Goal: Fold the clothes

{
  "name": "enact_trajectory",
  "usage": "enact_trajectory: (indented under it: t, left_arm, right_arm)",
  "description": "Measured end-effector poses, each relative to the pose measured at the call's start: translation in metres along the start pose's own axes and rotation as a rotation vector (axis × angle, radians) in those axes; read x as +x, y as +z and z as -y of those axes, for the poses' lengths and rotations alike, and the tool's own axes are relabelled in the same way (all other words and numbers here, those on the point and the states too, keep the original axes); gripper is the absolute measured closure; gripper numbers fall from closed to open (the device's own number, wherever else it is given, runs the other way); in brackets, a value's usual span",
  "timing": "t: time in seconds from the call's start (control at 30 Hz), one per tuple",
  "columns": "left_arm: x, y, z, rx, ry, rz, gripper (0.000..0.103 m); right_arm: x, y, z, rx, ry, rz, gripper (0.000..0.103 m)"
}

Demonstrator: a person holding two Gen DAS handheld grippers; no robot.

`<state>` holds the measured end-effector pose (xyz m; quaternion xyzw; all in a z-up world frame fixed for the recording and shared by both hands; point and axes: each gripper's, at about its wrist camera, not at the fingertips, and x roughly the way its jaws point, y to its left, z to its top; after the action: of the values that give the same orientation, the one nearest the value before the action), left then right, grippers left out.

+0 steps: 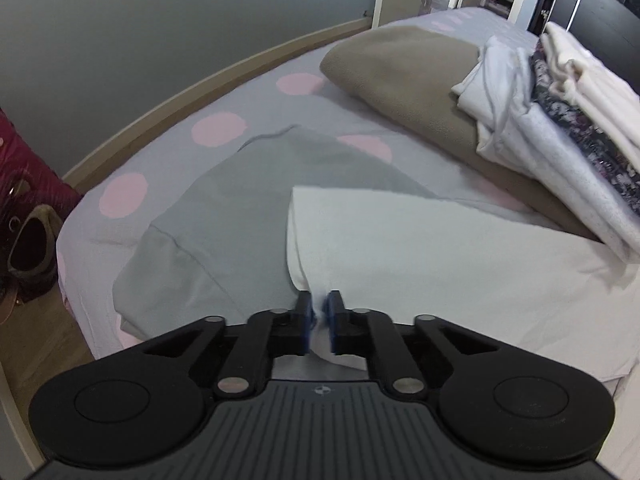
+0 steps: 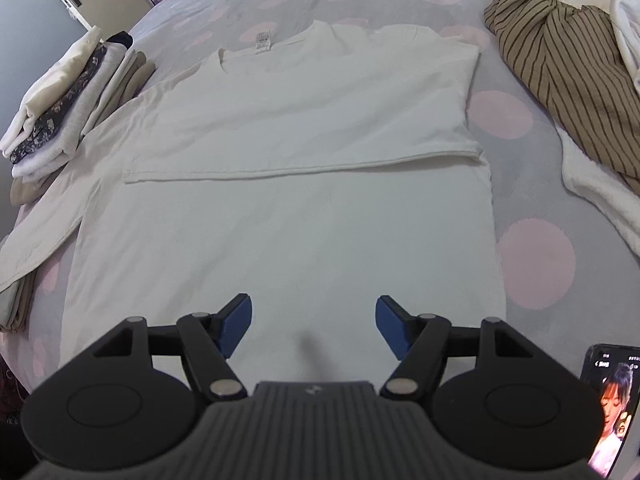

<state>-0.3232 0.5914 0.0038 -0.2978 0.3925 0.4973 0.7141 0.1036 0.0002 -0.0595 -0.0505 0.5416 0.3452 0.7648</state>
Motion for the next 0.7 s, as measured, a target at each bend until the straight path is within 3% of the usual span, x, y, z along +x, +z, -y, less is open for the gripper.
enact_trajectory:
  t: [0.2,0.4,0.53,0.7]
  left_arm:
    - [-0.042,0.003,0.038,0.071,-0.054,0.120,0.099]
    - [-0.095,-0.006,0.117,0.232,-0.286,0.202,0.099]
    - [-0.124,-0.026,0.179,0.343,-0.399,0.241,0.099]
    - [-0.142,-0.063,0.249,0.482,-0.524,0.210,0.099]
  right_arm:
    - [-0.023,0.015,0.009,0.001,-0.045,0.049,0.031]
    - [-0.040,0.027,0.024,0.027,-0.058,0.073,0.029]
    - [-0.044,0.029,0.027,0.028,-0.046,0.070,0.029]
    - [-0.047,0.030,0.028,-0.006,-0.078,0.069,0.029]
